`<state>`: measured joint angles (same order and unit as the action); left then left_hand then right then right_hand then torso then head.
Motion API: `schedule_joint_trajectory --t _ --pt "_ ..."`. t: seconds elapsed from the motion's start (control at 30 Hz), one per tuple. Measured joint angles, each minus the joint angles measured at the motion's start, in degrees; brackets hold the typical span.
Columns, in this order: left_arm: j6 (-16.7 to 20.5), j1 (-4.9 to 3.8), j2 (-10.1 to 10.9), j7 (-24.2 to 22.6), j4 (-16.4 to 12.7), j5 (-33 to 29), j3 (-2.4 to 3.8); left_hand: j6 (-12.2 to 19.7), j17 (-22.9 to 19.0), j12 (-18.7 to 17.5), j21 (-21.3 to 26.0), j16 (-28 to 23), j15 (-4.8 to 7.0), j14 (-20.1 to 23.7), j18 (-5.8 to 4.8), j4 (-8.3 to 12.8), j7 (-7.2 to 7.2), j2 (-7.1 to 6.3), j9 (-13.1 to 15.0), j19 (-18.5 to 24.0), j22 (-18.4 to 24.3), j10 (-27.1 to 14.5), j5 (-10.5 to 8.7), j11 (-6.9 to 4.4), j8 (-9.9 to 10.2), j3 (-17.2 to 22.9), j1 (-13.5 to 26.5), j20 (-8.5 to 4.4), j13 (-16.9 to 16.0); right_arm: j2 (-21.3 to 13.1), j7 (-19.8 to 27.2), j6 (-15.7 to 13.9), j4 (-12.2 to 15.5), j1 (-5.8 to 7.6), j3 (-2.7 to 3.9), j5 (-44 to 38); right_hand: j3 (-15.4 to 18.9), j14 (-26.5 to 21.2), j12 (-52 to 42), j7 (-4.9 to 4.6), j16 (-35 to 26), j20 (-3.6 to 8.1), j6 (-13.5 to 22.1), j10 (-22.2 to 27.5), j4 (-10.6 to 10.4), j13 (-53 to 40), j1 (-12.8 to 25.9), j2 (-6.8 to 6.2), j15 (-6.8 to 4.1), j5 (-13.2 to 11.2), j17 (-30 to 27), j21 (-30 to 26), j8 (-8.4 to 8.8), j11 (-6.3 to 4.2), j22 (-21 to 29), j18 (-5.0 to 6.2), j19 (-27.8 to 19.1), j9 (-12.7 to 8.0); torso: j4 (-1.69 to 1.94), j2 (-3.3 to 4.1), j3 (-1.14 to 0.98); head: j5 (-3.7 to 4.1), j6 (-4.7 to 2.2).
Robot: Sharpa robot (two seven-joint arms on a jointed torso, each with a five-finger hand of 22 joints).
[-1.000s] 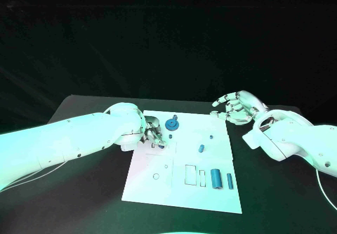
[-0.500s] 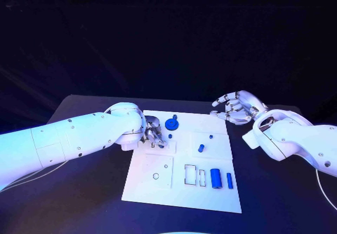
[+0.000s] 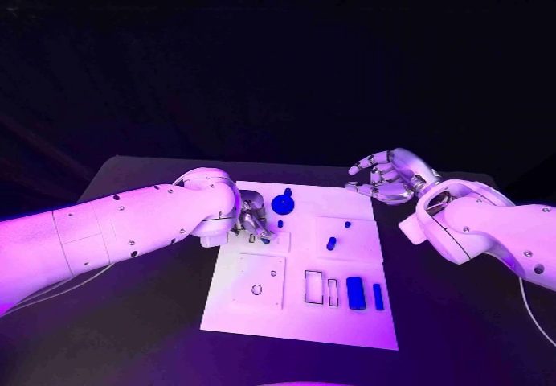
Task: Assemble the parts on the task board
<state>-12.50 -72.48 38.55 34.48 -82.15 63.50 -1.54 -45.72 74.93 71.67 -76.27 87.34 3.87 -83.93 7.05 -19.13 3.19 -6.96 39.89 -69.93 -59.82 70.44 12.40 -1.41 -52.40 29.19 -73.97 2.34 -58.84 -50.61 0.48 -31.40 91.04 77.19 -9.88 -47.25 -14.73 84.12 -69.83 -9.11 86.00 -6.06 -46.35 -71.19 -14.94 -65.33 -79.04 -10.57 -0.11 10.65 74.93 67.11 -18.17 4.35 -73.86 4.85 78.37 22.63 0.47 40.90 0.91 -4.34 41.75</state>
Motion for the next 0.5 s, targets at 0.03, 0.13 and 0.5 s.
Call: schedule_joint_trajectory --t 0.03,0.13,0.5 --pt "-0.1 -0.01 0.0 0.0 0.0 0.0 0.00 0.0 0.0 0.0 0.0 0.0 0.00 0.0 0.00 0.0 0.00 0.00 0.0 0.0 0.0 0.0 0.00 0.00 0.0 0.0 0.0 0.00 0.0 0.0 0.0 0.0 0.0 0.00 0.00 0.0 0.0 0.0 0.0 0.00 0.0 0.00 0.0 0.0 0.0 0.0 0.0 0.00 0.00 0.0 0.0 0.0 0.00 0.00 0.0 0.00 0.0 0.0 -0.01 -0.01 0.00 0.04 0.01" --pt "-0.3 -0.03 -0.1 0.0 0.2 0.0 -0.01 0.0 0.0 0.0 0.0 0.2 0.00 0.0 0.00 0.0 0.00 0.00 0.4 0.0 -0.1 0.0 -0.01 0.00 0.0 0.0 0.0 0.00 0.0 0.0 0.0 0.0 0.0 0.00 0.00 0.0 0.0 0.0 0.0 0.00 0.0 0.00 0.0 0.0 0.0 0.0 0.0 0.00 0.00 0.0 0.0 0.0 0.00 0.00 0.0 0.00 0.0 0.0 -0.01 -0.01 0.02 0.07 0.05" --pt "-0.5 0.00 -0.6 0.0 0.9 -0.2 -0.36 -0.2 0.0 0.5 -0.5 0.5 0.01 0.0 0.00 0.1 0.19 -0.11 10.8 -0.4 -0.8 0.5 -0.14 -0.13 0.0 1.1 2.0 0.01 -0.4 -0.1 0.0 0.0 0.0 0.00 0.00 0.0 0.2 0.0 0.0 0.00 0.0 0.00 0.0 0.2 -0.2 0.0 0.0 0.00 0.00 0.0 0.0 -0.2 0.00 0.21 0.1 0.00 0.0 -0.1 0.02 -0.04 -0.01 0.14 0.12"
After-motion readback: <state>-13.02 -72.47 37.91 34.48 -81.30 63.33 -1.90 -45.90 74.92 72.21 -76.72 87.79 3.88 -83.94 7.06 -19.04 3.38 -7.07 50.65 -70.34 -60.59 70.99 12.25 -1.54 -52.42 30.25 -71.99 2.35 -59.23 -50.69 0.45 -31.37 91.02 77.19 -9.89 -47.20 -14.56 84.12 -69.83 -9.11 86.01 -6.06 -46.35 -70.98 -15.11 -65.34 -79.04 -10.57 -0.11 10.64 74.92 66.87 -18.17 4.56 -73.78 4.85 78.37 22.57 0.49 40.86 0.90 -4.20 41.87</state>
